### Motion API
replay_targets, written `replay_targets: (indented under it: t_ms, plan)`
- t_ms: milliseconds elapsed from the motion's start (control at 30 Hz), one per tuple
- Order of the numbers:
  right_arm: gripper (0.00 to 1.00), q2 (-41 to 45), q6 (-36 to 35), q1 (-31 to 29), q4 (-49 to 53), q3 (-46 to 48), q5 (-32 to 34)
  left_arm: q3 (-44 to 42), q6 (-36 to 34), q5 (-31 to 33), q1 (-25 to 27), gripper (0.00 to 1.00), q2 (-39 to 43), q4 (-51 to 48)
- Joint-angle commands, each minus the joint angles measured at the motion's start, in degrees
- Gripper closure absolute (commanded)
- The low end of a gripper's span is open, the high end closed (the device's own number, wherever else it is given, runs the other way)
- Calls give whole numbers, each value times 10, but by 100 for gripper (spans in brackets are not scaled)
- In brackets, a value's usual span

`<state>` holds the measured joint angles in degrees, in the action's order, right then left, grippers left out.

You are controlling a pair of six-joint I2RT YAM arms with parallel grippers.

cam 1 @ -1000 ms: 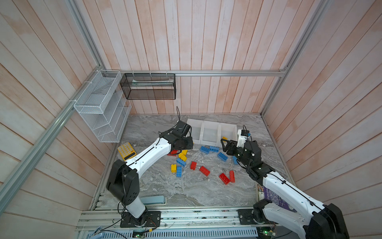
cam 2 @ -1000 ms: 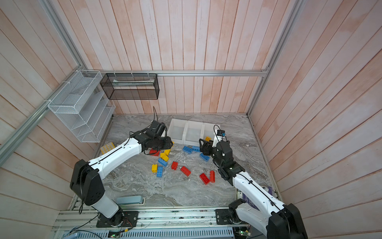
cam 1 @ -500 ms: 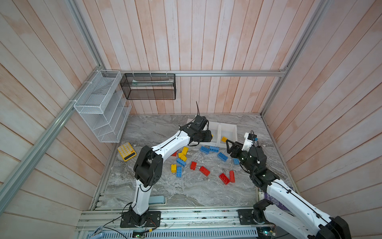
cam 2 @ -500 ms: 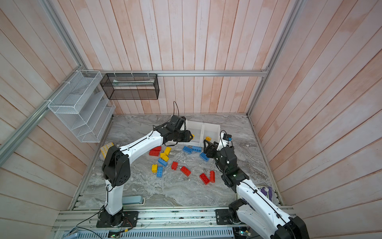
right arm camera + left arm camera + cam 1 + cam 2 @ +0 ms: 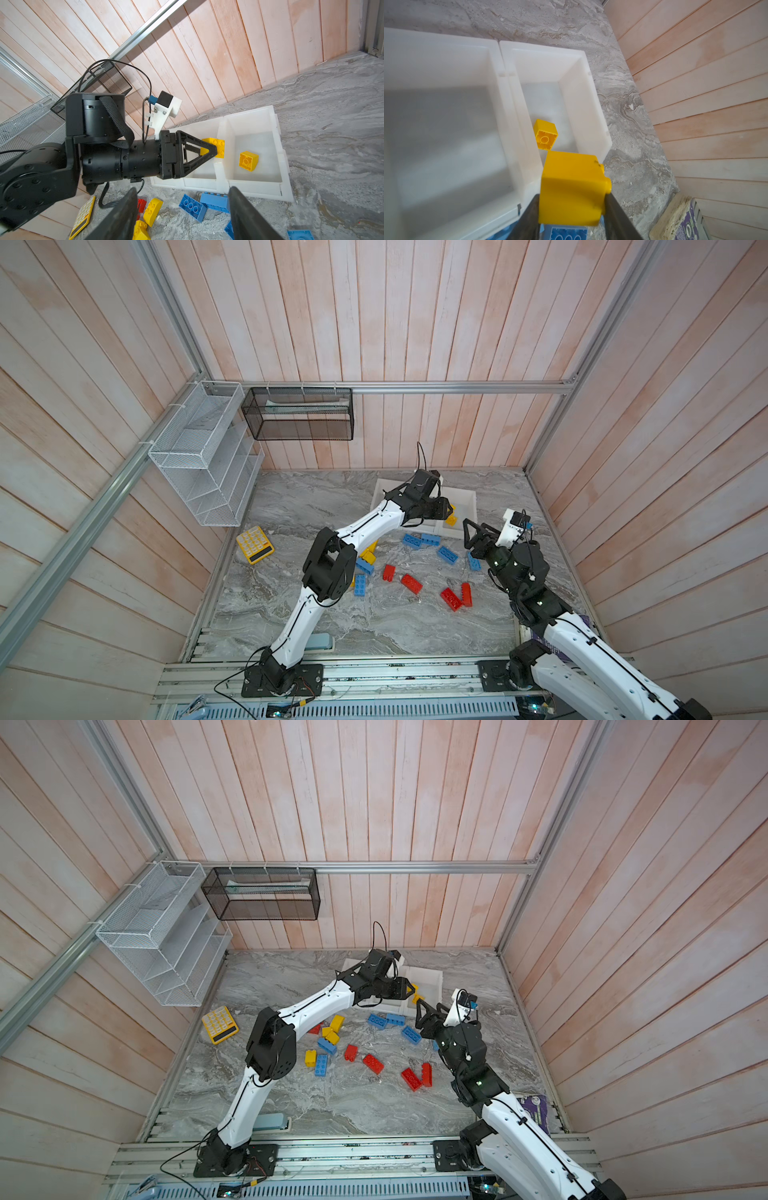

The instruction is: Sort the legos into containers by color

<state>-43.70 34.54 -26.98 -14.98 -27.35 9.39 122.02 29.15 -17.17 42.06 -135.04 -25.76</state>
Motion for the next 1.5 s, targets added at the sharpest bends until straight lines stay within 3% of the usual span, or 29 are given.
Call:
replay_targets:
  t_ms: [0, 267, 467, 600, 667, 800, 967, 1267, 1467]
  plan:
    - [31, 4, 4, -5, -4, 3, 12, 29, -1, -33, 2, 64, -26, 32]
    - [31, 7, 4, -5, -3, 3, 11, 132, 7, -55, 3, 60, -97, 16]
    - [31, 21, 3, -4, 0, 3, 10, 151, 17, -58, 2, 55, -116, 28]
    - [31, 21, 0, -4, -1, 1, 2, 155, 17, -51, 2, 47, -117, 28]
    - [31, 18, -3, -6, -4, 3, -8, 152, 16, -29, 2, 35, -109, 25]
    - [31, 10, -9, -11, -5, -2, -17, 123, 2, -5, 2, 22, -67, 45]
    - [32, 13, -21, -19, 6, -15, -20, 48, -33, 54, -5, 18, 38, 48]
    - [31, -40, -47, -22, 11, -44, -61, -289, -46, 174, -31, 11, 350, 140]
    - [31, -87, -57, -28, 19, -72, -91, -428, -51, 229, -56, 8, 520, 101]
